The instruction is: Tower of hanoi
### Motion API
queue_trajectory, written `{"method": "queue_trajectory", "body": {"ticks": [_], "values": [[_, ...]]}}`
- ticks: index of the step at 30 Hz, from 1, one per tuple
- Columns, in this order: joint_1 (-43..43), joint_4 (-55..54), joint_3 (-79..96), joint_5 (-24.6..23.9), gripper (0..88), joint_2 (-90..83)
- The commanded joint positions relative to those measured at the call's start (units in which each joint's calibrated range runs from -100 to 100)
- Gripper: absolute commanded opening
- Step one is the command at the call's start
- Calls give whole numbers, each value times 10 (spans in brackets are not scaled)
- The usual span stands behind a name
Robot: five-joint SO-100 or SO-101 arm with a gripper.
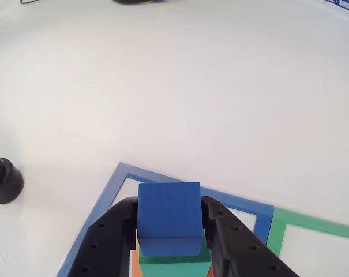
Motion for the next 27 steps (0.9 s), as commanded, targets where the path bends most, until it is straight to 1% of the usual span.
{"method": "queue_trajectory", "body": {"ticks": [1, 5, 8, 14, 22, 25, 27], "values": [[1, -27, -19, 8, 26, 8], [5, -38, -21, 8, 27, 23], [6, -50, -21, 8, 45, 32], [7, -75, -21, 8, 124, 50], [10, -80, -25, 8, 218, 49], [11, -74, -30, 8, 221, 32], [14, -41, -41, 8, 213, 8]]}}
